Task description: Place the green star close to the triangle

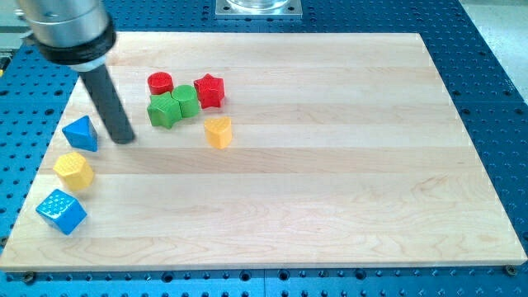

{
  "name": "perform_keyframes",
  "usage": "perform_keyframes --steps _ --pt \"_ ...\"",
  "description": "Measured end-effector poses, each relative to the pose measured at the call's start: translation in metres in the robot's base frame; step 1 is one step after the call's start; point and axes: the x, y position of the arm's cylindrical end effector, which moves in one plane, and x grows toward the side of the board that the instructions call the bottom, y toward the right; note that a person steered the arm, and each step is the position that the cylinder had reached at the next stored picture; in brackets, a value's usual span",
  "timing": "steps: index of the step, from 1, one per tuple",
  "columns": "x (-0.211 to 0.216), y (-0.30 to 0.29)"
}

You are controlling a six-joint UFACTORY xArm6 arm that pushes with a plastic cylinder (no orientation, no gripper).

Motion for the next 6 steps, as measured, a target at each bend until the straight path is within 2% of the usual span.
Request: perform_keyframes --steps 1,2,3,4,5,6 --pt "0.010 0.071" --pt "-0.030 0.094" --pt "-0.049 0.064" --pt "-0.041 -0.014" --pt "-0.029 0.006" --pt "-0.029 -0.009"
